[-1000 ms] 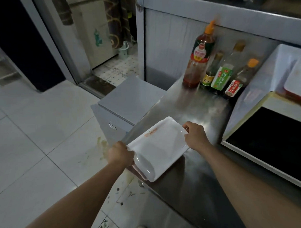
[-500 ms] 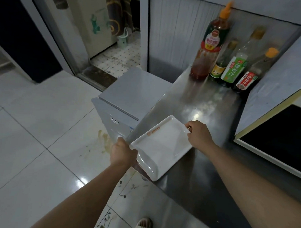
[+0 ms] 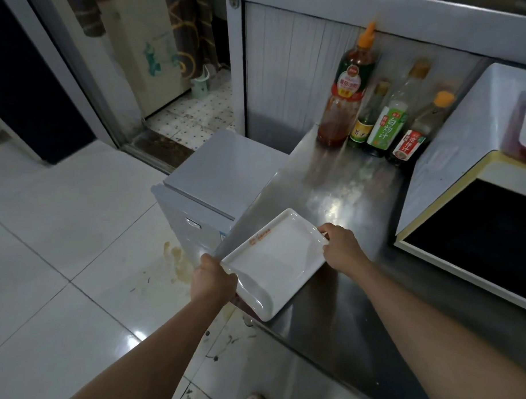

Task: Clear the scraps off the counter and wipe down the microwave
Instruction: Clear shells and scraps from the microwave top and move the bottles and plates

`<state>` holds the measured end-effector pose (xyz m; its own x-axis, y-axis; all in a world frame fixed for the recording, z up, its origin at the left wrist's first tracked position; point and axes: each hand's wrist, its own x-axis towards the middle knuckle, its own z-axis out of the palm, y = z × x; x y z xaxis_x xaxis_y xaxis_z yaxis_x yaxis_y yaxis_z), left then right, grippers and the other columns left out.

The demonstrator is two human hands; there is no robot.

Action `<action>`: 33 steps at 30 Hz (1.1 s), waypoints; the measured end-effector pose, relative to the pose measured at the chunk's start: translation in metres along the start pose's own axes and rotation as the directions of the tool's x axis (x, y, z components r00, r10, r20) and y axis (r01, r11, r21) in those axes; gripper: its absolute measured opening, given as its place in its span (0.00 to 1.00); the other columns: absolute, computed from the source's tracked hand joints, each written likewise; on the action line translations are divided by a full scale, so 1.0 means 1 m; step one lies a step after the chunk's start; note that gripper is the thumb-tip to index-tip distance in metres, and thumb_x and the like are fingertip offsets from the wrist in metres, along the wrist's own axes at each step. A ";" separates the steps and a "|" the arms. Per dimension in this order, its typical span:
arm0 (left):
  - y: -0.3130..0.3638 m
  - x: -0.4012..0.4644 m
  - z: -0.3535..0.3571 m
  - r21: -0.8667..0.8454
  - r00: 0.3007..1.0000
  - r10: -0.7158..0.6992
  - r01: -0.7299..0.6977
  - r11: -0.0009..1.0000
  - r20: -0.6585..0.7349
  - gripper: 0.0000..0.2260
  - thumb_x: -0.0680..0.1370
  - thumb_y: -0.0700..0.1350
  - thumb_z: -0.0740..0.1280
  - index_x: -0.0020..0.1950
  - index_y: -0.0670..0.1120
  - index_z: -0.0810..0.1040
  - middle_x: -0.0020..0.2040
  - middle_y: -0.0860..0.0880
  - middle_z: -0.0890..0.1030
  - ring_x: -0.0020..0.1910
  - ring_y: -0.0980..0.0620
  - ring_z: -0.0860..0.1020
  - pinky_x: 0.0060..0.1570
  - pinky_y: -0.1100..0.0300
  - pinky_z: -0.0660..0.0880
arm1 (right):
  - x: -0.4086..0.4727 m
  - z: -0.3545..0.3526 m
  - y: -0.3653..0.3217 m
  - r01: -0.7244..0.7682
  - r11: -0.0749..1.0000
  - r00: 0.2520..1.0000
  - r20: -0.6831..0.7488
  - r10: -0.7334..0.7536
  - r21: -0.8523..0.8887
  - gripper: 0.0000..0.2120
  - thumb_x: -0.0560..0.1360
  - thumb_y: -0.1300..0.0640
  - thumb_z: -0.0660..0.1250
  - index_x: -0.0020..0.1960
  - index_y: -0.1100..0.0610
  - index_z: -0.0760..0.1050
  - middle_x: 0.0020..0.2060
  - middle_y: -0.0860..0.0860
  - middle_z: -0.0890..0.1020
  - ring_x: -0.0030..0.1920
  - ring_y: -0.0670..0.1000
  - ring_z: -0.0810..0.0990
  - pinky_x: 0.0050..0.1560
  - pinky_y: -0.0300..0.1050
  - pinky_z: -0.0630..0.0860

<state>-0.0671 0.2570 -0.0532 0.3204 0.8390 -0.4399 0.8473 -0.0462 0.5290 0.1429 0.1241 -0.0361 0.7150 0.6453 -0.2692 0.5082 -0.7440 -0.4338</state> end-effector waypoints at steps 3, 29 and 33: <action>0.004 0.009 0.000 -0.013 1.000 0.020 -0.020 1.000 -0.014 0.14 0.74 0.41 0.67 0.56 0.40 0.69 0.50 0.39 0.78 0.48 0.40 0.79 0.47 0.48 0.80 | -0.003 -0.002 0.002 -0.033 0.999 0.999 -0.010 0.033 0.040 0.21 0.69 0.71 0.59 0.59 0.59 0.74 0.54 0.56 0.80 0.55 0.57 0.77 0.52 0.46 0.75; 0.114 0.048 -0.016 0.159 0.934 0.347 -0.357 0.921 0.089 0.25 0.73 0.44 0.70 0.66 0.40 0.66 0.63 0.38 0.72 0.62 0.38 0.71 0.59 0.49 0.70 | -0.024 -0.054 0.007 -0.218 0.969 0.972 -0.059 0.226 0.117 0.30 0.73 0.58 0.67 0.72 0.58 0.61 0.66 0.58 0.69 0.67 0.57 0.68 0.65 0.50 0.68; 0.161 0.021 -0.025 0.105 0.868 0.475 -0.491 0.865 0.144 0.24 0.72 0.45 0.71 0.65 0.42 0.68 0.60 0.39 0.74 0.57 0.40 0.74 0.55 0.49 0.73 | -0.048 -0.096 -0.003 -0.167 0.977 0.967 -0.171 0.188 0.131 0.29 0.74 0.56 0.67 0.71 0.56 0.61 0.67 0.56 0.67 0.67 0.56 0.68 0.66 0.48 0.68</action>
<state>0.0650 0.2805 0.0412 0.7414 0.6285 -0.2350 0.6204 -0.5086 0.5970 0.1530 0.0789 0.0604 0.8692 0.4545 -0.1948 0.3144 -0.8120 -0.4917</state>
